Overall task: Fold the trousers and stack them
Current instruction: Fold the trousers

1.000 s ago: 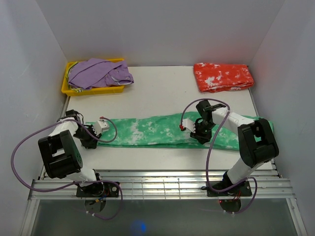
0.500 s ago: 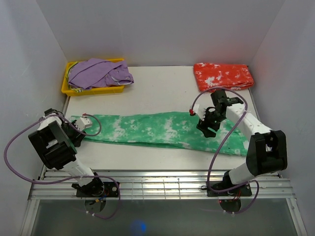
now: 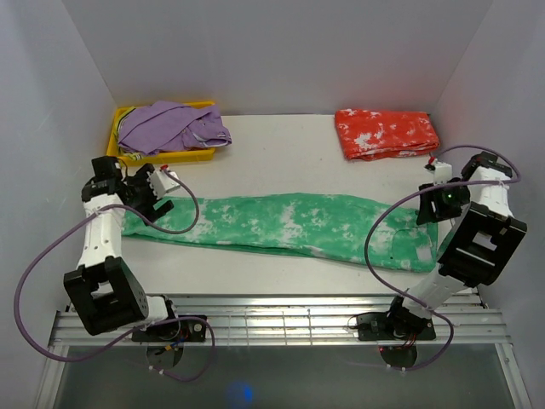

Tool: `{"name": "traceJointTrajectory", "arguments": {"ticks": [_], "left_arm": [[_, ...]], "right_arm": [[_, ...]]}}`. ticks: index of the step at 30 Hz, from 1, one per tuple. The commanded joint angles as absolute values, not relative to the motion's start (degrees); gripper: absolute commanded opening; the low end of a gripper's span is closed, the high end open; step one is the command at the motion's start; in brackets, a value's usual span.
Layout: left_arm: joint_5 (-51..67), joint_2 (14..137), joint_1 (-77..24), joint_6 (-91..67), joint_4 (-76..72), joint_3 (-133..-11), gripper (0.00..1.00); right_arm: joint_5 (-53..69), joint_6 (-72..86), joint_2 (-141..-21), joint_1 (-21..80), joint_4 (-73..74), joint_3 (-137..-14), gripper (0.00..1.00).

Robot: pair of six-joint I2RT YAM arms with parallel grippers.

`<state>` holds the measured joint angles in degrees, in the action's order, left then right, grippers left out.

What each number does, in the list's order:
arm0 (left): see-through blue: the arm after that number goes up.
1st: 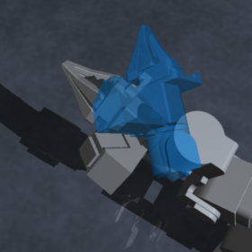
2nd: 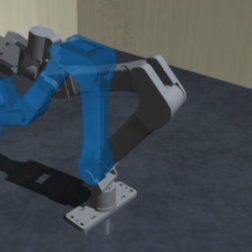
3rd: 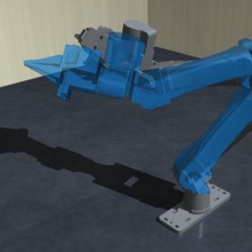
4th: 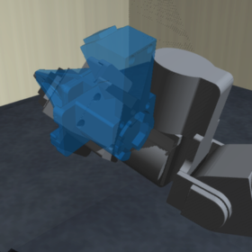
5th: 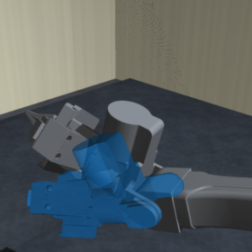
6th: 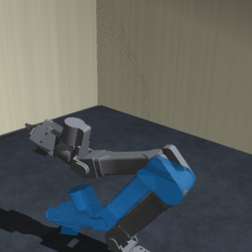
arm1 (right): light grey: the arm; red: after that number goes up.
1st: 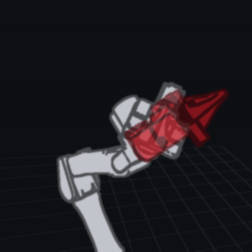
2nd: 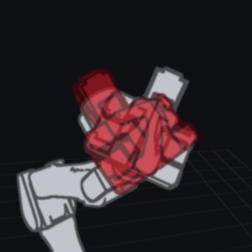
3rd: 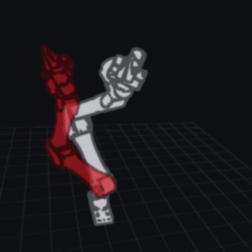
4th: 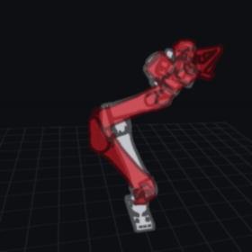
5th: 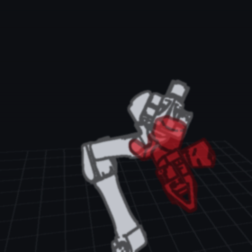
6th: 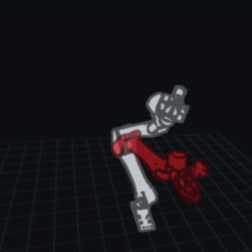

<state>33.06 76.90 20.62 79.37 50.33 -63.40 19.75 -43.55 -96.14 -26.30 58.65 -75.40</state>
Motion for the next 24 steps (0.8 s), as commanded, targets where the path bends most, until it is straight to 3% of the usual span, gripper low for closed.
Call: {"name": "traceJointTrajectory", "arguments": {"ticks": [1,9,20,24], "left_arm": [[33.59,76.47,15.57,64.71,40.72,-58.20,0.98],[25.14,81.98,5.72,47.83,27.08,-50.45,0.98],[22.94,89.30,4.31,45.61,23.65,-48.52,0.94],[22.76,89.74,4.13,46.23,23.03,-47.37,0.93]], "right_arm": [[16.10,-37.53,-96.24,-30.75,62.49,-74.54,0.62],[13.27,-36.39,-94.92,-35.68,55.12,-65.84,0.68],[17.05,-36.39,-99.58,-36.21,51.77,-63.45,0.66],[15.03,-35.69,-99.58,-36.82,51.33,-63.98,0.74]]}}
